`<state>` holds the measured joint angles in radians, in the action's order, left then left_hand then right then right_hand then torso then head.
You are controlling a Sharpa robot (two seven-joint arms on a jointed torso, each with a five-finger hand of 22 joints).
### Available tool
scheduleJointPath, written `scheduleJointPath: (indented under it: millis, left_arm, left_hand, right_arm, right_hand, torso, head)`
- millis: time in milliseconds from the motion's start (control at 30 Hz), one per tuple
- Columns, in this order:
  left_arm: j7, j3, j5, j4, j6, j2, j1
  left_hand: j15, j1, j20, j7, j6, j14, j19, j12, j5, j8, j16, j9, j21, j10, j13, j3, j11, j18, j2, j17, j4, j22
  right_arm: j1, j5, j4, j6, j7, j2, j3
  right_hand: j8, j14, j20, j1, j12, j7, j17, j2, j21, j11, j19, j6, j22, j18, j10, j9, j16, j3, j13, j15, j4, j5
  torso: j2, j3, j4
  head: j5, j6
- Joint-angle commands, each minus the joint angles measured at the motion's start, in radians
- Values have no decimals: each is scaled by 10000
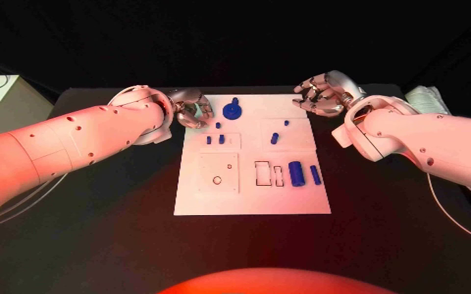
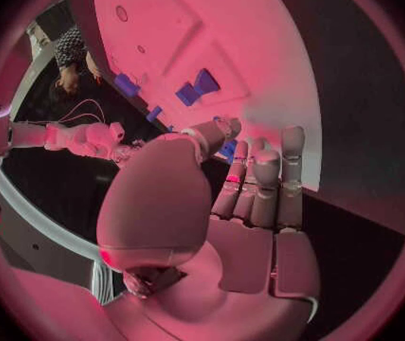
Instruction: Assemble the parts on the task board
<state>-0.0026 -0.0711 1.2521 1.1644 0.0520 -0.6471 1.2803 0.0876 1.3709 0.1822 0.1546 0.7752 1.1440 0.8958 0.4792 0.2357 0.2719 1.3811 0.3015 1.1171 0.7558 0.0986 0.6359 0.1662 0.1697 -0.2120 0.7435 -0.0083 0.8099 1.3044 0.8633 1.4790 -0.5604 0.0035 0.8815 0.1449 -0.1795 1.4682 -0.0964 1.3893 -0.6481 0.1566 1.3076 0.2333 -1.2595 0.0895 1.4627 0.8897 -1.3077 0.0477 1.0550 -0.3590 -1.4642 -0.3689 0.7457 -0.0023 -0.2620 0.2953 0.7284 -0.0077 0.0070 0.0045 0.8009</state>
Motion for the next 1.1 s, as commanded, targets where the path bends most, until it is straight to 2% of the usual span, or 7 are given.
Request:
scheduleJointPath:
  millis: [33, 200, 267, 533, 767, 967, 1100]
  left_arm:
    - [-99, 85, -339, 158, 15, -128, 1]
    - [281, 260, -2244, 556, 716, -559, 2]
    - [993, 323, -4293, 835, 986, -867, 3]
    - [3341, 448, -9733, 1741, -206, -1738, -116]
    - [4085, 499, -10799, 2446, -809, -2315, -279]
    - [4369, 513, -11013, 3032, -851, -2625, -415]
    - [4420, 516, -11046, 3173, -800, -2694, -450]
  left_hand:
    - [-25, 187, -16, 175, 127, -218, -139, 155, 20, 93, -133, 19, -66, 74, -10, 54, -42, 163, 74, -367, -50, -131]
    - [-368, 566, -308, 318, 975, -604, -132, 1322, 25, 620, -560, 192, 198, 1460, 375, 365, -425, 180, 368, -1265, -360, 6]
    - [-513, 505, -477, 210, 1178, -787, -299, 1878, 37, 787, -896, 268, 309, 1628, 625, 463, -569, 171, 406, -1791, -496, 73]
    - [-167, -384, -157, 273, 857, -2715, -1528, 1319, -16, 845, -2722, 400, -1326, 718, 283, -285, -315, 103, 364, -3138, -17, -786]
    - [133, -265, 218, 338, 705, -3054, -1827, -139, -19, 527, -5482, 382, -3854, 1203, -362, -660, -128, 140, 388, -4432, 192, -2456]
    - [78, -135, 183, 372, 717, -2048, -1184, -1376, -37, 271, -7677, 363, -4909, 2290, -344, -730, -222, 118, 324, -4936, 184, -3288]
    - [90, -109, 174, 415, 760, -1857, -1061, -1730, -33, 211, -8040, 354, -5060, 2299, -344, -800, -185, 111, 348, -4899, 172, -3403]
  right_arm:
    - [-5, 1146, -179, 478, -50, -50, -2]
    - [-6, 2466, -531, 804, -12, -194, -1]
    - [-33, 3398, -668, 967, -27, -279, -1]
    - [-238, 6049, -929, 1794, -575, -528, -3]
    - [-379, 6895, -1164, 2179, -938, -790, 0]
    - [-535, 7296, -1339, 2199, -1186, -1023, 3]
    - [-590, 7556, -1392, 2116, -1481, -1135, 4]
  right_hand:
    - [-231, 553, 44, 333, 1079, 19, 608, 120, 53, -162, -11, 290, -826, 178, -286, -89, 29, -609, -1057, -44, 208, -143]
    - [-421, 566, -5, 531, 2472, 8, 651, 307, 96, -85, -3, 404, -832, 182, -427, -166, 11, -1339, -2453, 15, 651, -280]
    - [-487, 581, -20, 520, 2970, -34, 708, 380, 94, -70, -3, 436, -855, 180, -343, -191, -21, -1620, -3066, 26, 933, -491]
    - [-449, 584, -73, 185, 3852, -149, 730, 532, 509, 9, -138, 405, -665, 259, -734, -165, -37, -1824, -4098, 103, 1281, -894]
    - [-427, 554, -60, 72, 3893, -169, 619, 503, 524, -26, -118, 437, -662, 264, -600, -153, 29, -1784, -4317, 81, 1356, -966]
    - [-430, 508, 2, -39, 3919, -146, 324, 478, 400, -82, -29, 567, -734, 235, -153, -153, 195, -1911, -4608, 26, 1416, -766]
    - [-428, 505, -2, -91, 3945, -144, 277, 489, 397, -84, -18, 603, -738, 230, -44, -152, 222, -1930, -4698, 31, 1429, -730]
  torso:
    - [-2, -19, 4]
    - [-9, 2, 0]
    - [-1, 14, -7]
    - [-3, -34, 17]
    - [-9, -20, 23]
    - [-7, -37, 36]
    - [4, -12, 19]
  head:
    - [-41, -81]
    - [-213, -134]
    - [-272, -187]
    - [-544, -238]
    - [-732, -295]
    - [-797, -316]
    - [-760, -324]
